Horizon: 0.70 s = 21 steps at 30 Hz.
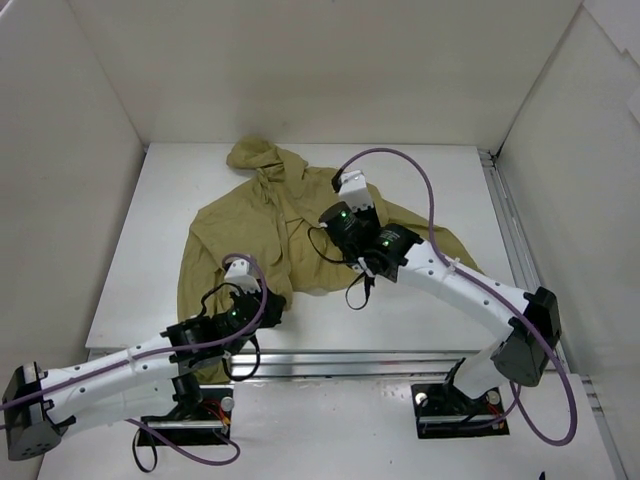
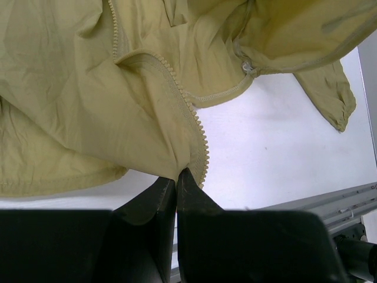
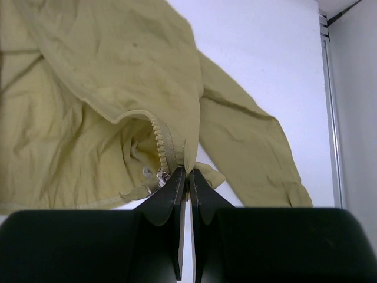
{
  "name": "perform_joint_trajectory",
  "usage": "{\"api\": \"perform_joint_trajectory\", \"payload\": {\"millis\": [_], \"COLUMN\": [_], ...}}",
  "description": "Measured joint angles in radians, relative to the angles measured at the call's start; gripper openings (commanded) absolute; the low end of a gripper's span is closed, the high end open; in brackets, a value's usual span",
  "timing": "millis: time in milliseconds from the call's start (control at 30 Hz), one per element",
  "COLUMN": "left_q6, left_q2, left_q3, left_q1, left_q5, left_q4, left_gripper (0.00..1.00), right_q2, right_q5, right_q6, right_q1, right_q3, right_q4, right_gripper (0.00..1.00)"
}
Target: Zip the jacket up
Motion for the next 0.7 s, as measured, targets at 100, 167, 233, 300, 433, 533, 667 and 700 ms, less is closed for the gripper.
{"api": "perform_joint_trajectory", "payload": {"millis": [100,167,233,300,433,533,667,700], "left_q6": [0.000,0.000,0.001,0.001,0.003,0.005,0.015,0.020], "left_q2": [0.002,0.005,0.007,0.005,0.001,0.006,0.014,0.020], "left_q3": [0.000,0.002,0.009,0.015,0.015,0.020,0.022,0.023], "left_q1": [0.000,0.000,0.000,0.000,0.000,0.000,0.000,0.000], "left_q5": [0.000,-0.001,-0.002,-0.003,-0.004,-0.004,-0.009,-0.011], "left_q4": [0.000,-0.002,-0.009,-0.008,-0.008,-0.010,-0.006,-0.005], "left_gripper": [0.00,0.00,0.00,0.00,0.00,0.00,0.00,0.00], "right_q2": [-0.021,-0.082,-0.136,-0.116,-0.015,0.016,0.081,0.076], "right_q5": [-0.075,-0.164,-0.181,-0.146,-0.087,-0.018,0.021,-0.013], "right_q6": [-0.022,-0.036,-0.023,-0.016,-0.035,0.000,0.021,0.024], "right_q1": [-0.026,-0.026,-0.030,-0.061,-0.050,-0.045,-0.041,-0.029], "right_q3": [0.020,-0.057,-0.115,-0.075,0.015,0.020,0.097,0.082], "right_q4": [0.069,0.195,0.205,0.170,0.151,0.082,0.015,0.052], "right_gripper": [0.00,0.00,0.00,0.00,0.00,0.00,0.00,0.00]}}
